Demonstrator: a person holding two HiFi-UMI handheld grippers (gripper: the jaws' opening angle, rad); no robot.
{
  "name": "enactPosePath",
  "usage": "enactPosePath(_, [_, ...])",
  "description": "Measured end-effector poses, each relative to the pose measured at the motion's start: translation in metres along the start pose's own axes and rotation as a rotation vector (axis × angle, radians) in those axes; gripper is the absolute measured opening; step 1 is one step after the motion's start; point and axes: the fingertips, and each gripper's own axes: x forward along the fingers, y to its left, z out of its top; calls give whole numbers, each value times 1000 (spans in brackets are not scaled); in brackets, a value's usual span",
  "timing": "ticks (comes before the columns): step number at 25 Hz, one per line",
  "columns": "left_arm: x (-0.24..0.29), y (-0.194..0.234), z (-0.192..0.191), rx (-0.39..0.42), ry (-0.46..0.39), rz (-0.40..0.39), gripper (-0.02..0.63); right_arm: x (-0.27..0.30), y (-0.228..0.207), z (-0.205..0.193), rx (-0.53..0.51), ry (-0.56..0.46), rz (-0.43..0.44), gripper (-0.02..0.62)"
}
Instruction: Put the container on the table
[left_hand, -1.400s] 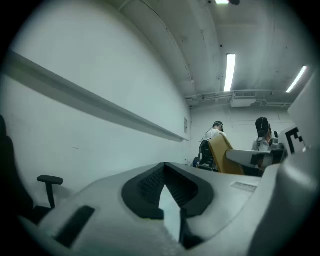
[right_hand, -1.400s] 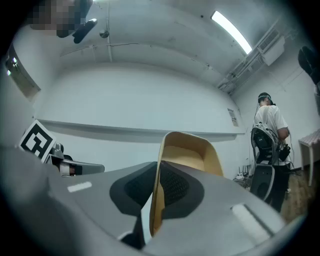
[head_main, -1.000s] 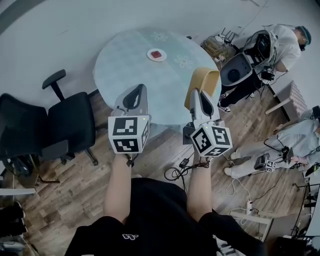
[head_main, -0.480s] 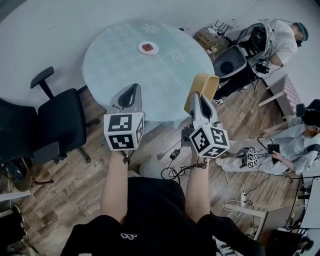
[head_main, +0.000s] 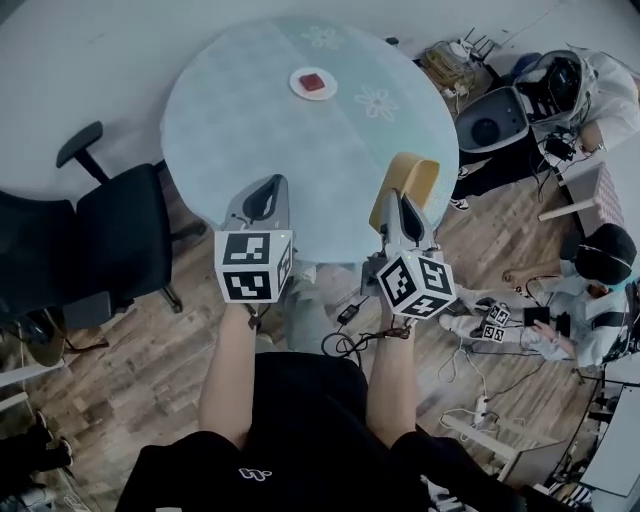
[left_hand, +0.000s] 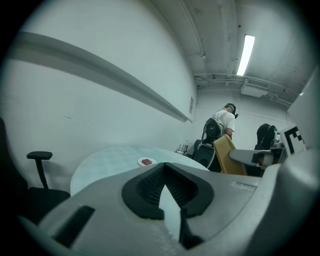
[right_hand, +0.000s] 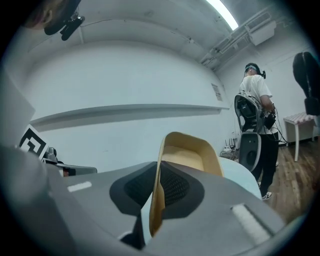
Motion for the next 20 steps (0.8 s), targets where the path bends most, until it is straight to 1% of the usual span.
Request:
enactPosePath(6, [91, 13, 3, 1, 62, 62, 1, 97, -49, -4, 24, 54, 40, 29])
enactPosePath(9, [137, 12, 9, 12, 103, 78, 0, 148, -76, -6, 40, 100, 53, 29])
enactPosePath(11, [164, 11, 12, 17, 126, 92, 1, 181, -89, -10, 29, 139, 66, 29])
enactPosePath(13, [184, 9, 11, 17, 143, 110, 0, 208, -96, -22, -9, 202, 97, 29])
enactPosePath(15, [195, 10, 7, 17, 165, 133, 2, 229, -93, -44, -63, 291, 149, 29])
enactPosePath(18, [199, 21, 3, 11, 190, 174, 2, 251, -74, -86, -174, 440, 240, 29])
enactPosePath(20, [200, 35, 4, 5, 196, 207, 2, 264, -62, -111, -249, 527, 284, 29])
